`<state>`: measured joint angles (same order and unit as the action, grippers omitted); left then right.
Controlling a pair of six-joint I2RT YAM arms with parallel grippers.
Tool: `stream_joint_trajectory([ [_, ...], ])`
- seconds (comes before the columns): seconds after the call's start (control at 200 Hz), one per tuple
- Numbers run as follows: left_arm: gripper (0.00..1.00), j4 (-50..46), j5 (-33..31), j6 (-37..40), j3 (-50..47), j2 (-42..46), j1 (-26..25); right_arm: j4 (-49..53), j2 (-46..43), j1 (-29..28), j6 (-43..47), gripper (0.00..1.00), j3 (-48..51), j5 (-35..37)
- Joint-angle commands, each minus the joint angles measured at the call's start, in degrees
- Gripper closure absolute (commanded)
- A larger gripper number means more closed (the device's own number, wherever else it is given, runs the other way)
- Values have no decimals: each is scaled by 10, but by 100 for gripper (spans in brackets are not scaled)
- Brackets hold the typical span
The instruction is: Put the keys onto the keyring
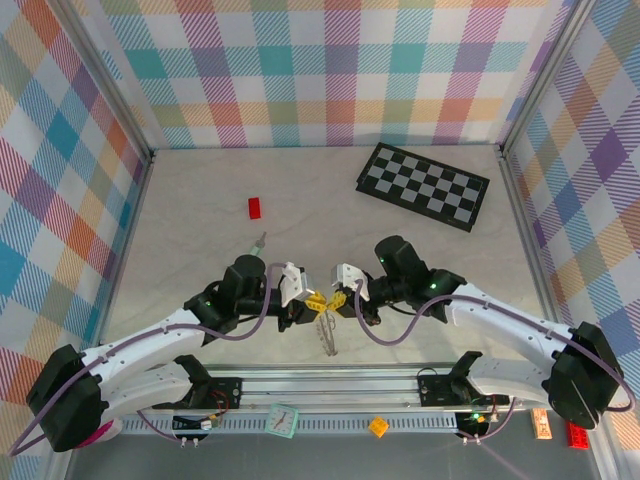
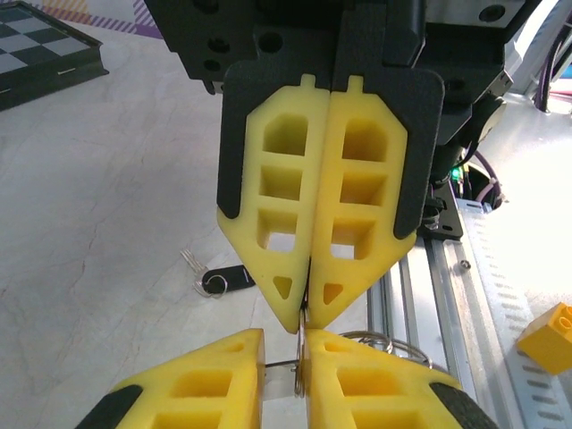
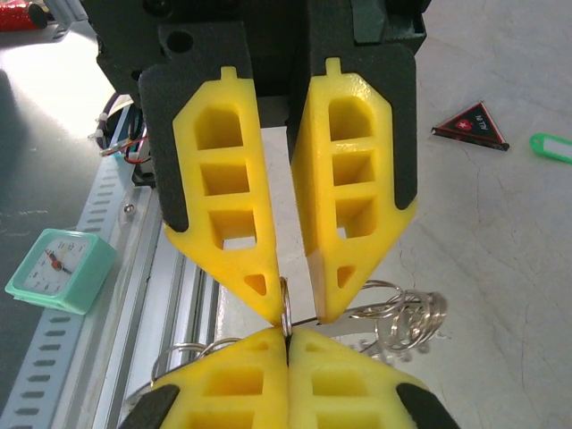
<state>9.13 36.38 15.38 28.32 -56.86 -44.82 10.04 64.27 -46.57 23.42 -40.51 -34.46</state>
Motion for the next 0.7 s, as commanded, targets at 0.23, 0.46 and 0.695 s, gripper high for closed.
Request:
stream_joint_trajectory([
  [0.23, 84, 70, -4, -41, -30, 9, -6, -61, -15, -4, -30, 100, 14, -25],
  [0.46, 100, 76, 0, -40, -36, 0, -7, -66, -11, -4, -38, 100, 14, -30],
  [0.695, 100, 75, -13, -6, -38, 1, -8, 24, 13, -5, 6, 75, -7, -3],
])
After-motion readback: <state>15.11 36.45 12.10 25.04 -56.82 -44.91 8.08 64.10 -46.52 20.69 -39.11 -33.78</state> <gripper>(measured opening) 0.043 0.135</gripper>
